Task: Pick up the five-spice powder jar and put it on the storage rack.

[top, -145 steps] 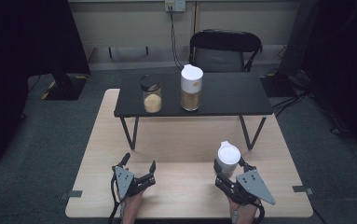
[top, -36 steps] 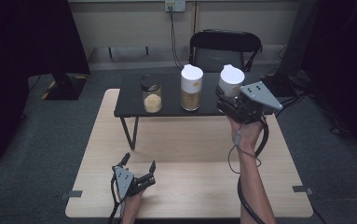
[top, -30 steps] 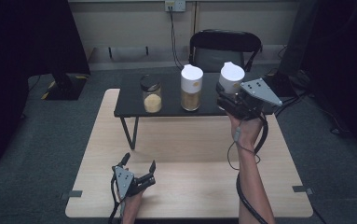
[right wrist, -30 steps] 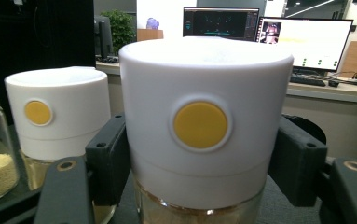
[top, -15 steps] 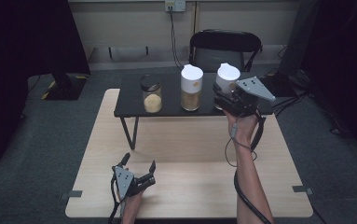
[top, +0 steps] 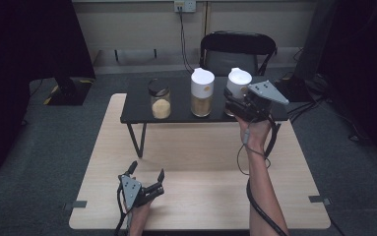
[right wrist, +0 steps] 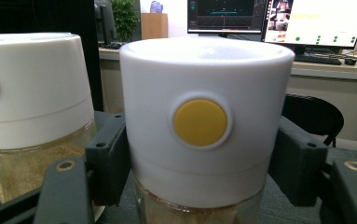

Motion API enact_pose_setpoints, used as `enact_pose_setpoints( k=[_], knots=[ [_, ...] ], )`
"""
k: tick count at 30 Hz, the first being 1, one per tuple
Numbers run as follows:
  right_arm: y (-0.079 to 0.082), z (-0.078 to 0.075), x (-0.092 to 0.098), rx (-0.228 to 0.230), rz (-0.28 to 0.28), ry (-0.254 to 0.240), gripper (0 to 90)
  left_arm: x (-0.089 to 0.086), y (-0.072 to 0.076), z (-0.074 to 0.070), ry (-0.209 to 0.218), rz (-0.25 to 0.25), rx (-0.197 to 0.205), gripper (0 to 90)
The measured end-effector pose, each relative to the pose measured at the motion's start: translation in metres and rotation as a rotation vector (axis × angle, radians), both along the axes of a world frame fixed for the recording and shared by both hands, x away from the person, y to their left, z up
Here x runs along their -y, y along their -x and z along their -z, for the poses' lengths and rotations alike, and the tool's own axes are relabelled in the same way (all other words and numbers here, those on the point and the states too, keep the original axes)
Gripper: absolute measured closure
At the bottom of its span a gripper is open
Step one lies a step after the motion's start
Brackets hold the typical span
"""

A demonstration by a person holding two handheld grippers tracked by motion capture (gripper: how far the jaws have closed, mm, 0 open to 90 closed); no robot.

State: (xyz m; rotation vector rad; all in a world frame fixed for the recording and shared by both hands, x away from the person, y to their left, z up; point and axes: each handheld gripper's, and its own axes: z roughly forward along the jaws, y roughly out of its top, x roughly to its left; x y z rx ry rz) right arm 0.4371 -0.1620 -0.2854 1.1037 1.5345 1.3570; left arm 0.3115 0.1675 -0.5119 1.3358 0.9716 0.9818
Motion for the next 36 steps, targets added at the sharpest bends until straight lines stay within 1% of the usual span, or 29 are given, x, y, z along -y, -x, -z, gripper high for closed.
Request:
enact_pose_setpoints(
  k=[7,27,33,36],
  knots=[
    [0.0005,0.0015,0.0006,0.008,-0.005,-0.005,30.1,0.0,0.0,0.0,0.0,0.0,0.0,3.1],
    [0.0007,-0.0001,-0.0006,0.0,0.005,-0.004,29.6,0.0,0.0,0.0,0.0,0.0,0.0,3.0],
    [0.0003,-0.0004,-0.0003,-0.003,0.005,-0.009,28.7,0.0,0.0,0.0,0.0,0.0,0.0,3.1],
    [0.0007,-0.0007,0.0,-0.002,0.012,-0.006,26.5,0.0,0.0,0.0,0.0,0.0,0.0,3.1]
  ],
)
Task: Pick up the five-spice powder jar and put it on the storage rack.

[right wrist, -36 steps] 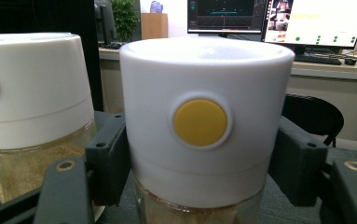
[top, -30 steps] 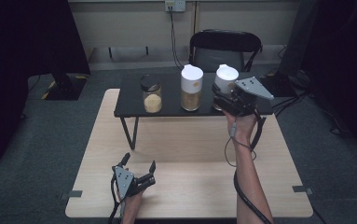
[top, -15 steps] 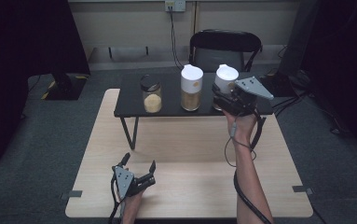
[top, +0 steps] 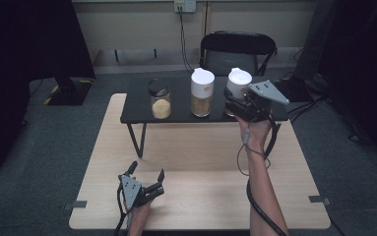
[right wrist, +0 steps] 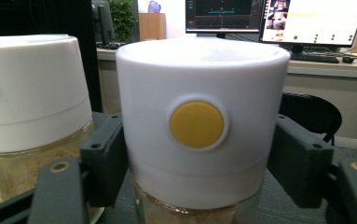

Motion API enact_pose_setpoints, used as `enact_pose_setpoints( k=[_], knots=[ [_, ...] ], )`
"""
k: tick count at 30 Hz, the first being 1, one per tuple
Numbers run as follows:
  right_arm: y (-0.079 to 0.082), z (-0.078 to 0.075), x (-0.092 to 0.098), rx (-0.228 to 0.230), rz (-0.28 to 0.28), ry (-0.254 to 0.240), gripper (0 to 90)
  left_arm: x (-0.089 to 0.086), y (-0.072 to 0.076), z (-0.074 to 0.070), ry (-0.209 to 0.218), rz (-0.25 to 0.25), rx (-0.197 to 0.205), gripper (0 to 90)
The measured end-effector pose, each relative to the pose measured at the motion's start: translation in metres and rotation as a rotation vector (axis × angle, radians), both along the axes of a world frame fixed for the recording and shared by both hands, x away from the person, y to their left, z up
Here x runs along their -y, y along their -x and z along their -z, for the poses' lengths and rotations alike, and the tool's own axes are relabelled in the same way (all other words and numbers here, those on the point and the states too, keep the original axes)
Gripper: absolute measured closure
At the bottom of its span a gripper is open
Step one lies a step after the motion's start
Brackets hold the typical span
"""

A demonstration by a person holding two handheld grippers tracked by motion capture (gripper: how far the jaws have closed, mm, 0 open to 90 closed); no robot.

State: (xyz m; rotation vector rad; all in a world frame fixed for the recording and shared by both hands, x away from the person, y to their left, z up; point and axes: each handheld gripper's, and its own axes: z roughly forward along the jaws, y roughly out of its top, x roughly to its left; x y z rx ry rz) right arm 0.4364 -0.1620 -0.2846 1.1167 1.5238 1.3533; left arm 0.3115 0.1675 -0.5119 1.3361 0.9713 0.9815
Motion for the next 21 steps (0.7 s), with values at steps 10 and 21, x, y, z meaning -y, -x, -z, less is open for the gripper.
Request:
enact_pose_setpoints(
  k=[10,21],
  knots=[
    [0.0013,-0.0007,0.0029,0.035,0.001,-0.018,6.4,0.0,0.0,0.0,0.0,0.0,0.0,3.1],
    [0.0015,-0.0002,0.0041,0.05,-0.008,-0.028,0.1,0.0,0.0,0.0,0.0,0.0,0.0,3.1]
  ],
)
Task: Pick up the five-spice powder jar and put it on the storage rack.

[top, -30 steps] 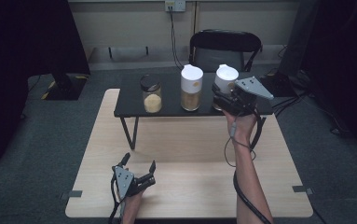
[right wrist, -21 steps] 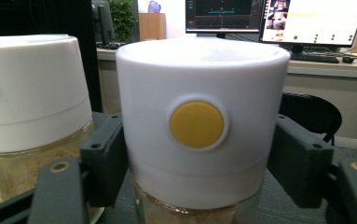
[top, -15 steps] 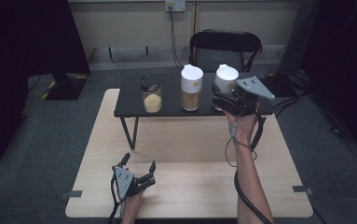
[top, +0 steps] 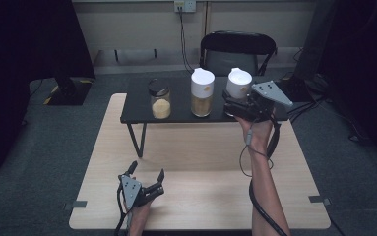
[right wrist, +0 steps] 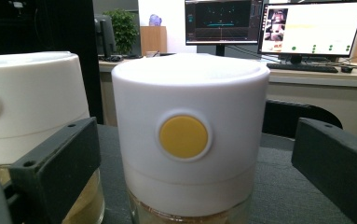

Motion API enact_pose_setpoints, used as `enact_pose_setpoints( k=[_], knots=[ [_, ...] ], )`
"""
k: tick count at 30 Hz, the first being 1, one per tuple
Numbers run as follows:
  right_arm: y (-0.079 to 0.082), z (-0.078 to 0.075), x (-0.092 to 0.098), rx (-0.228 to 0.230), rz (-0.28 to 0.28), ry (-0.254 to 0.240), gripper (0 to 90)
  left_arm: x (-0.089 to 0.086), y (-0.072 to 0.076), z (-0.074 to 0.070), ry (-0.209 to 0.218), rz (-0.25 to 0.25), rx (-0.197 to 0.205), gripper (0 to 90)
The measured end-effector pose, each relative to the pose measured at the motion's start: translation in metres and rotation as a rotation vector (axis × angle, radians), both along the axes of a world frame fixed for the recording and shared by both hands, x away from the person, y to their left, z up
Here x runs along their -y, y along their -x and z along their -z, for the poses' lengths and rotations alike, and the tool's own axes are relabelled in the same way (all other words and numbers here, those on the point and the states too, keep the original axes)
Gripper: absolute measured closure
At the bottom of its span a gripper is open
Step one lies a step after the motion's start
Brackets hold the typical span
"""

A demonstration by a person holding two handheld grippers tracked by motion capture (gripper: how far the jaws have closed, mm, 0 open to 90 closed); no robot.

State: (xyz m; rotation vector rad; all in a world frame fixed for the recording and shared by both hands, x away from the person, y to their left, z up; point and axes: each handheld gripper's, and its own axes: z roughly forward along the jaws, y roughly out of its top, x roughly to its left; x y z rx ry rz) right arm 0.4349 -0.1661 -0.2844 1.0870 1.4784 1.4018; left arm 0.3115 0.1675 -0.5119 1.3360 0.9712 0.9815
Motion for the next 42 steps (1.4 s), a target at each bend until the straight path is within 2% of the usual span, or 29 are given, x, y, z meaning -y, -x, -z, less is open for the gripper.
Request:
enact_pose_setpoints(
  k=[19,36,42],
  knots=[
    [0.0041,0.0028,0.0063,0.001,0.0,-0.011,0.0,0.0,0.0,0.0,0.0,0.0,0.0,3.2],
    [0.0084,0.0023,0.0058,0.022,0.003,-0.011,0.0,0.0,0.0,0.0,0.0,-0.002,0.0,3.2],
    [0.0087,0.0046,0.008,0.032,0.01,-0.027,0.5,-0.0001,0.0001,0.0,0.0,-0.003,0.0,3.1]
  ],
)
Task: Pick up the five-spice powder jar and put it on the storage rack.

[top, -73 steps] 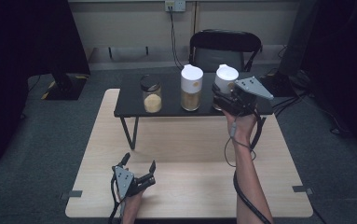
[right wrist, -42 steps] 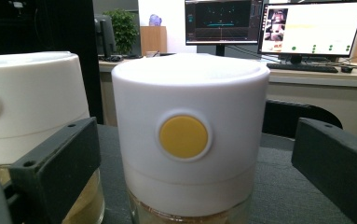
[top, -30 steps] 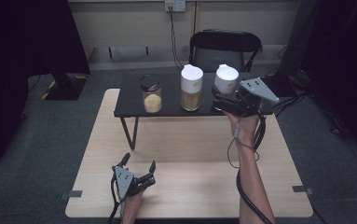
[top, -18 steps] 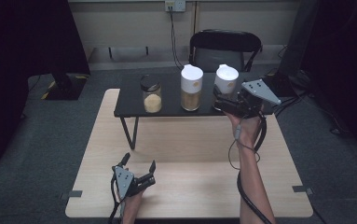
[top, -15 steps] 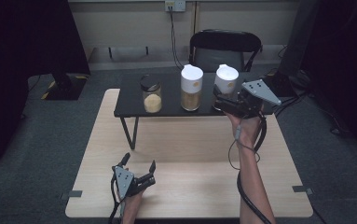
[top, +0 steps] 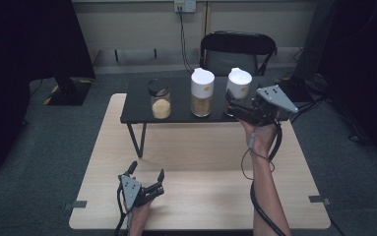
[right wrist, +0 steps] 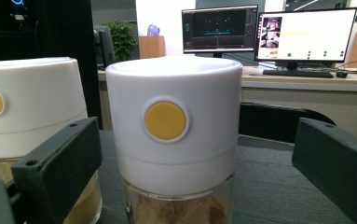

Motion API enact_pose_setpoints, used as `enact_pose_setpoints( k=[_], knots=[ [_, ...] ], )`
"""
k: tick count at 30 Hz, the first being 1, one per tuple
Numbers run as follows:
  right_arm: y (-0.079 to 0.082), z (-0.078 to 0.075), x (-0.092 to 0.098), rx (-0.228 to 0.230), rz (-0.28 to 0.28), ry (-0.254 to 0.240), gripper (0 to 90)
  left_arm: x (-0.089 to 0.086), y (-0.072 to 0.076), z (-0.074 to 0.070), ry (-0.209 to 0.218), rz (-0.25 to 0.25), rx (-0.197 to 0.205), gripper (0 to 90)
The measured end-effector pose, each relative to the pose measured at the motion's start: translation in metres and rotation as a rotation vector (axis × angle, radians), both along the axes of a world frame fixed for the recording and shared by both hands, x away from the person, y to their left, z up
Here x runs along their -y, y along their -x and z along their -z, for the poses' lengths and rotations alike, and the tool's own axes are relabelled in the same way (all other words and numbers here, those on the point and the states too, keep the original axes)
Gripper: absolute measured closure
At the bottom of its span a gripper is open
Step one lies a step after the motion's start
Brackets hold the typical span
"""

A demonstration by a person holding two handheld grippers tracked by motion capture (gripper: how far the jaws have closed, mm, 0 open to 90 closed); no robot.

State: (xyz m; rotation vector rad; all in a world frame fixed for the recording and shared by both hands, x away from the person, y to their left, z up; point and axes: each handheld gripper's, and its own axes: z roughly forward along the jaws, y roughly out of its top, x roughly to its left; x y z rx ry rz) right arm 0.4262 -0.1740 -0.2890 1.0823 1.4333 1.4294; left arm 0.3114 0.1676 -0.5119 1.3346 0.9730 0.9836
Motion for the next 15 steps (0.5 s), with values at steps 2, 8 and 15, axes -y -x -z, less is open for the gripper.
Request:
enact_pose_setpoints(
  k=[2,8,15],
  knots=[
    [0.001,0.0,0.0,0.0,-0.001,0.0,0.5,0.0,0.0,0.0,0.0,-0.001,0.0,3.0],
    [0.004,0.001,-0.001,0.017,0.008,0.007,0.7,0.0,0.0,0.0,-0.002,-0.003,0.0,2.9],
    [0.011,0.001,0.002,0.033,0.018,-0.004,0.9,0.0,0.0,0.0,-0.001,0.0,-0.001,2.9]
  ],
)
